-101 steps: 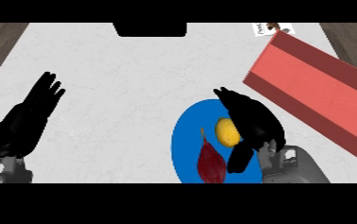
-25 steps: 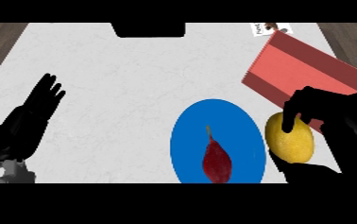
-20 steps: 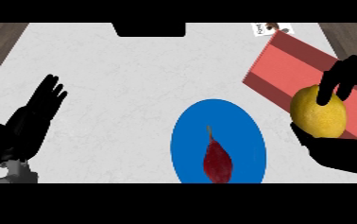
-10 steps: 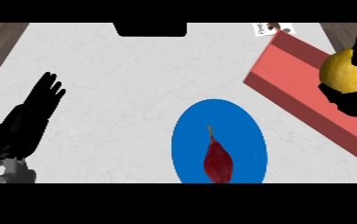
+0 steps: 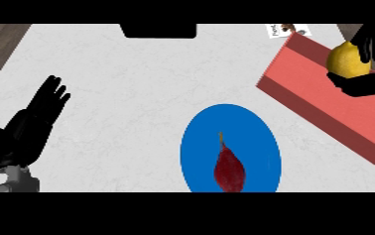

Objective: Pick the lemon from the plate and place it in the cardboard box

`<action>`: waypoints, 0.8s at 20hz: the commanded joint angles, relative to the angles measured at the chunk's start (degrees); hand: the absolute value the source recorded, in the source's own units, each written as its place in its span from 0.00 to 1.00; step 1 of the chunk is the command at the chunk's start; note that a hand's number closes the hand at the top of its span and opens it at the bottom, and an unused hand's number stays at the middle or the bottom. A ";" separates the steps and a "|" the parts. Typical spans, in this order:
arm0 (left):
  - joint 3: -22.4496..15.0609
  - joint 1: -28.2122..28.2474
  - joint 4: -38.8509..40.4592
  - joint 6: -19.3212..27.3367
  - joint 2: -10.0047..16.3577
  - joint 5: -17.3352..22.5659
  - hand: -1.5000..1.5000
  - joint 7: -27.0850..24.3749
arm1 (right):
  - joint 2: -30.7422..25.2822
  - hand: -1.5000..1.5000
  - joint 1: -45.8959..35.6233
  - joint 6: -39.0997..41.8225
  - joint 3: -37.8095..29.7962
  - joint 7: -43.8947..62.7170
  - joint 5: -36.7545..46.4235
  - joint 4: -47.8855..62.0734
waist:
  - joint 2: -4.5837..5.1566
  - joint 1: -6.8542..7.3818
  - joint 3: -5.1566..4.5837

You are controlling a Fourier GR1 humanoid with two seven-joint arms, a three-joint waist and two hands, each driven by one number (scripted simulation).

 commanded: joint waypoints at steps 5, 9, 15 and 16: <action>-0.42 0.18 -0.04 -0.46 -0.80 0.53 0.50 0.00 | 0.05 1.00 0.39 -5.95 -0.21 -9.42 0.45 19.66 | 0.19 0.55 0.01; 0.65 -1.15 0.54 -0.43 0.35 0.60 0.50 0.02 | 1.80 0.00 0.80 -2.05 -0.78 -0.80 1.21 21.61 | 0.03 0.07 -0.01; 1.64 -0.24 0.65 -1.01 0.46 1.41 0.50 -0.27 | 1.94 0.00 4.27 -7.34 -0.85 -13.85 -1.77 26.82 | -0.04 -0.17 -0.01; 0.01 -0.95 -2.57 1.14 0.27 -0.16 0.50 3.89 | 0.85 0.00 3.82 -5.88 -2.40 -15.05 -3.94 25.84 | -0.09 -0.24 0.00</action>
